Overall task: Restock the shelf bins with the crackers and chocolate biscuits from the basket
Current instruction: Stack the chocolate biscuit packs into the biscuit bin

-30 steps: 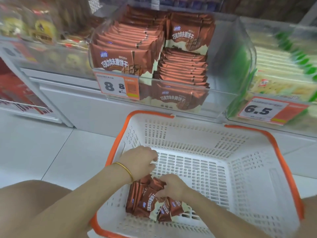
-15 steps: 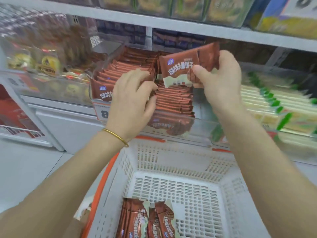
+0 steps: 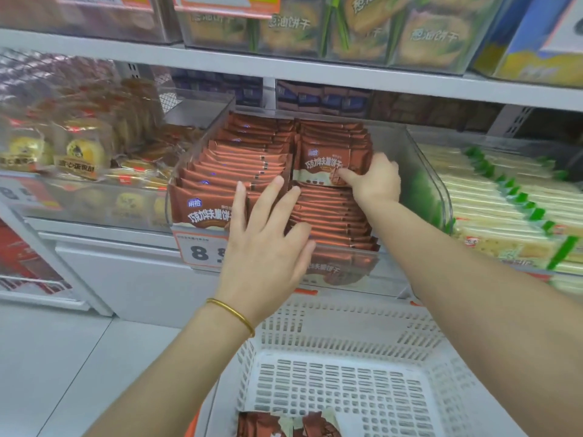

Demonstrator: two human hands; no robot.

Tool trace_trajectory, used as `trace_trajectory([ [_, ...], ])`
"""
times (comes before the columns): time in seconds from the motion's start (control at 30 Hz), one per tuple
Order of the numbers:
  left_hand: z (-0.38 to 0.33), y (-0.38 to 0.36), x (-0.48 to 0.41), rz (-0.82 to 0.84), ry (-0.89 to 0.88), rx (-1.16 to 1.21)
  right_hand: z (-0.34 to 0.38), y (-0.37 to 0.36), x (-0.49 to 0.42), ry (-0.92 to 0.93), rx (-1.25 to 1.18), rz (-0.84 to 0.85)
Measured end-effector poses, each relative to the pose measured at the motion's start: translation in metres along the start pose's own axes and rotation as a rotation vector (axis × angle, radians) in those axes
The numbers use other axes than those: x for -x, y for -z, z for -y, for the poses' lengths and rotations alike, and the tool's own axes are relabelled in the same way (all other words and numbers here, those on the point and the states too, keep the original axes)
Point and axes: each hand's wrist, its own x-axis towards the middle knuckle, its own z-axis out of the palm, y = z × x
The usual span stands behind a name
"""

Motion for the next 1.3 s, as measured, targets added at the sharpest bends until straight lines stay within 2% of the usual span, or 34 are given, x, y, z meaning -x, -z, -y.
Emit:
trace_trajectory([
  [0.1, 0.001, -0.001, 0.001, -0.014, -0.009, 0.01, 0.006, -0.003, -0.005, 0.035, -0.095, -0.013],
  [0.3, 0.002, -0.004, -0.001, -0.02, -0.008, 0.007, 0.007, -0.009, -0.011, -0.009, -0.013, 0.018],
  [0.43, 0.0, -0.001, 0.0, -0.077, -0.03, 0.027, 0.014, 0.004, 0.0, -0.064, -0.16, 0.011],
  [0.5, -0.004, 0.001, 0.003, -0.164, -0.079, 0.039, 0.014, 0.022, 0.028, 0.051, -0.223, -0.012],
  [0.63, -0.023, 0.005, 0.021, -0.307, -0.163, 0.109, -0.022, 0.069, 0.145, 0.423, -0.432, -0.063],
  [0.7, -0.033, 0.002, 0.036, -0.253, -0.226, 0.156, -0.068, 0.062, 0.192, 0.433, -0.339, 0.106],
  [0.83, -0.041, -0.021, 0.065, 0.053, -0.371, 0.142, -0.177, -0.014, 0.22, 0.186, 0.188, 0.656],
  [0.9, -0.04, -0.033, 0.077, 0.182, -0.367, 0.131, -0.218, -0.048, 0.228, 0.129, 0.327, 0.852],
  [0.97, -0.039, -0.04, 0.082, 0.252, -0.315, 0.127, -0.242, -0.07, 0.239, 0.155, 0.406, 0.995],
  [1.03, -0.037, -0.044, 0.082, 0.289, -0.264, 0.157, -0.254, -0.083, 0.248, 0.266, 0.583, 1.132],
  [1.1, -0.035, -0.047, 0.081, 0.316, -0.238, 0.208, -0.257, -0.09, 0.256, 0.384, 0.734, 1.214],
  [1.17, -0.035, -0.049, 0.079, 0.33, -0.237, 0.224, -0.259, -0.093, 0.262, 0.45, 0.8, 1.216],
  [1.3, -0.037, -0.048, 0.072, 0.322, -0.274, 0.246, -0.269, -0.09, 0.26, 0.437, 0.84, 1.194],
])
